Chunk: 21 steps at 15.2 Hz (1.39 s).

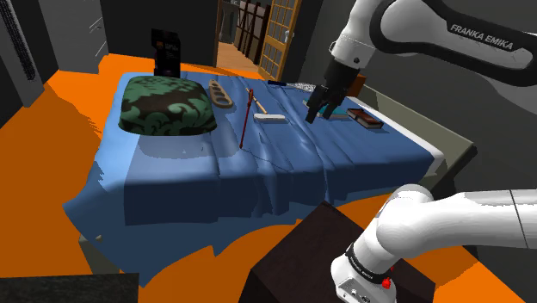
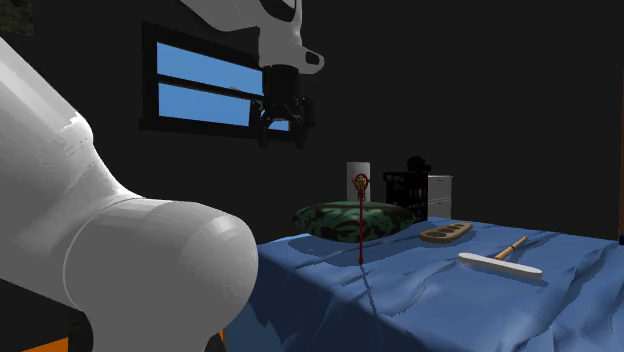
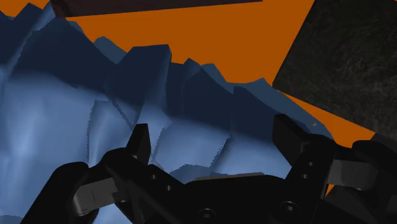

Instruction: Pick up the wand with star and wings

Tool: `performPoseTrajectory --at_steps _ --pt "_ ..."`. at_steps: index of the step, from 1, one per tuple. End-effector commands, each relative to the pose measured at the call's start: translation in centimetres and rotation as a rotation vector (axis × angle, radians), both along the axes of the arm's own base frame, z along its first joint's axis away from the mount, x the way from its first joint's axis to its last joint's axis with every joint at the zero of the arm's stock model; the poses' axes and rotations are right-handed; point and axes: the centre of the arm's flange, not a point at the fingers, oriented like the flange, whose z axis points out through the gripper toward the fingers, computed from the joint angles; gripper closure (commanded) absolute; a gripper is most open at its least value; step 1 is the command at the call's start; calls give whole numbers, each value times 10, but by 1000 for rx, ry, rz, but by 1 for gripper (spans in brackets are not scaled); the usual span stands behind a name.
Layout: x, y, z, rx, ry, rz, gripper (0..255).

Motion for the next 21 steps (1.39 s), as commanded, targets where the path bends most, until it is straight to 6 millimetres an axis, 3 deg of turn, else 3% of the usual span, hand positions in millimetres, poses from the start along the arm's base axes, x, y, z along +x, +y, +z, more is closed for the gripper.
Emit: performPoseTrajectory --at_steps 1,11,21 --pt "0 0 0 0 0 0 0" --pt "118 2 -30 -42 -63 -190 0" --pt "236 -20 -51 -84 -126 -379 0"
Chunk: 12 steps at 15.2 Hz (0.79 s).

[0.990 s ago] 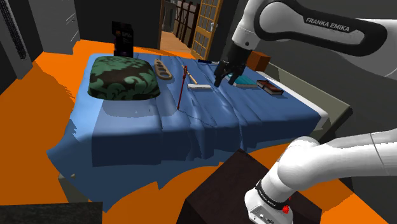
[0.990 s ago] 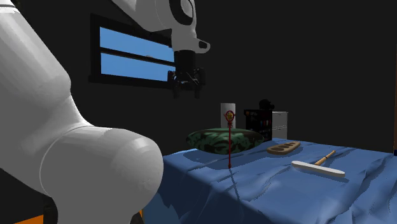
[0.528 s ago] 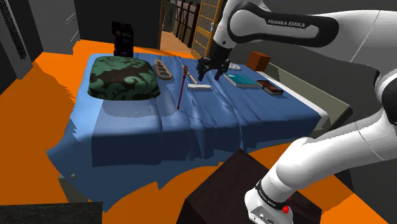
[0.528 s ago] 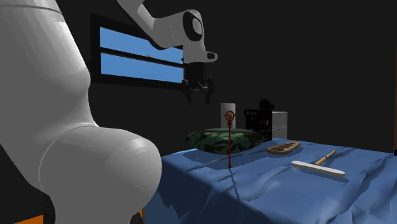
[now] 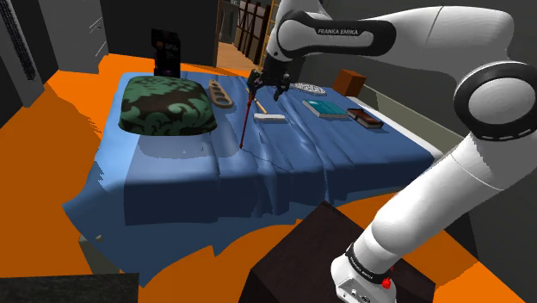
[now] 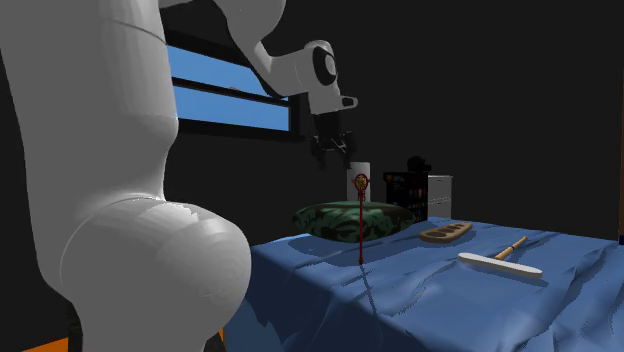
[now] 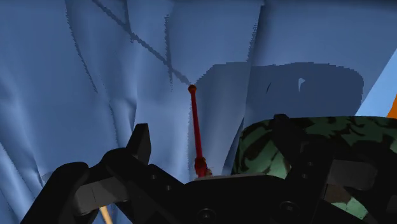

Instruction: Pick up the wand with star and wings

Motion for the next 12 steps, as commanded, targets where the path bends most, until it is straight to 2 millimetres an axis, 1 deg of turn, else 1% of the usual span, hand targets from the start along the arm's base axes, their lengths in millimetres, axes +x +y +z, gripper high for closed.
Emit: performPoseTrajectory --at_steps 1,7,8,12 --pt "26 -8 -5 -8 -13 -40 0" --pt "94 -33 -13 -34 -51 -154 0" --pt "102 -37 -14 -37 -55 -167 0" --pt "102 -37 -35 -37 -55 -167 0"
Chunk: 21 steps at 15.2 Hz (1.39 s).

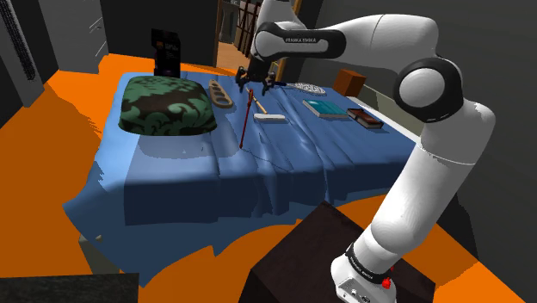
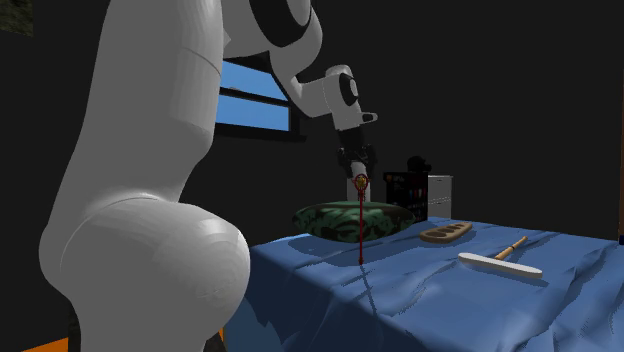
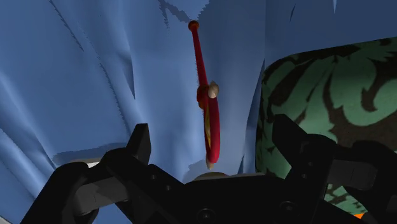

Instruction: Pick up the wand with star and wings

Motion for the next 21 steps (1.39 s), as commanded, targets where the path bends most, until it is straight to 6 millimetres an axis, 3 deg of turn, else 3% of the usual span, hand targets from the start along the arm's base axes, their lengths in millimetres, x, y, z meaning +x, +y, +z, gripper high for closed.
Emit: performPoseTrajectory --at_steps 1,5,6,15,21 --pt "1 0 -10 0 -1 -1 0" --pt "1 0 -24 0 -1 -1 0" --pt "0 1 -23 0 -1 -1 255" --pt "1 0 -24 0 -1 -1 255" --pt "1 0 8 0 -1 -1 255"
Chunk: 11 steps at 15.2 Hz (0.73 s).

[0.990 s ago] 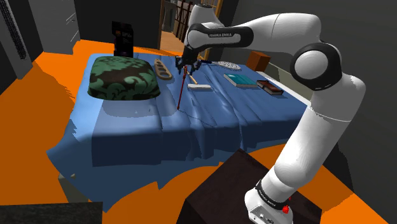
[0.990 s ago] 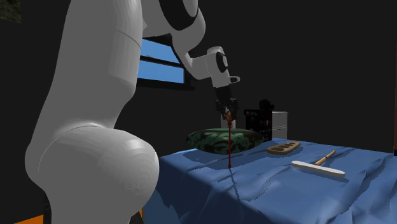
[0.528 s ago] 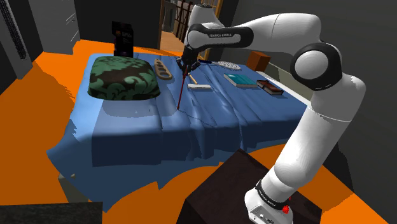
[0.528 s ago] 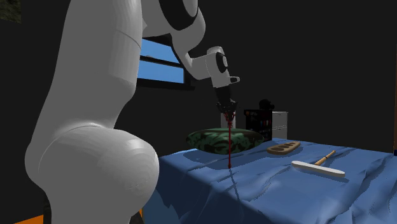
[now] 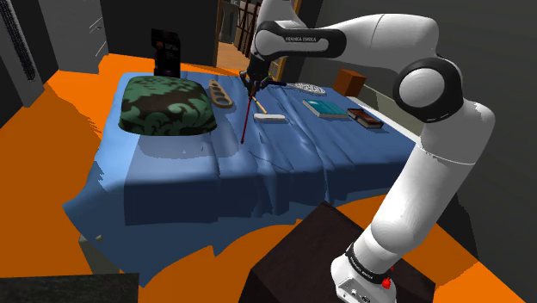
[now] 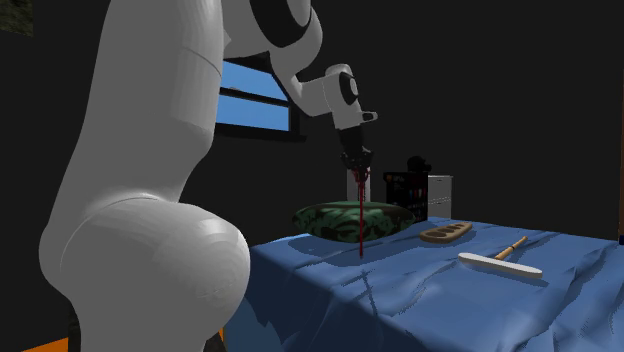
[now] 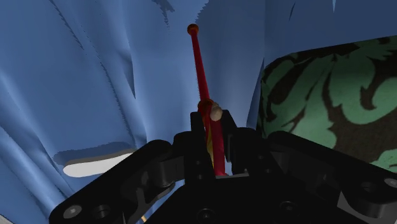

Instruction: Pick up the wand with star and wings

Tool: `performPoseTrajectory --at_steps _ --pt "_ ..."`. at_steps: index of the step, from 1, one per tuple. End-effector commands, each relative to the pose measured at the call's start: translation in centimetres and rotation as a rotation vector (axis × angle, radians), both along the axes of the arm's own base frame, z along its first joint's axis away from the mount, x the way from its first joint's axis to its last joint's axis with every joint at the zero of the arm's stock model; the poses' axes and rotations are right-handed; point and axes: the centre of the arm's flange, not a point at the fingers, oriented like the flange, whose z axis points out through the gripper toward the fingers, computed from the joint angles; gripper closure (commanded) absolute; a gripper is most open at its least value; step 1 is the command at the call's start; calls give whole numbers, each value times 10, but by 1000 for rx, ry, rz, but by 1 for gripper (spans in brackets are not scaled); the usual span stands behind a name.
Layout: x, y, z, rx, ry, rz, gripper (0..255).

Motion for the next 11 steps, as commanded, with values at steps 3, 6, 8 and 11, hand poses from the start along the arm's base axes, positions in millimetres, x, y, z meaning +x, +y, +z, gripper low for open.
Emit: performPoseTrajectory --at_steps 3,6,8,11 --pt "0 0 20 0 0 0 255" --pt "0 0 36 0 0 0 255" --pt "0 0 47 0 0 0 255" --pt "0 0 53 0 0 0 255"
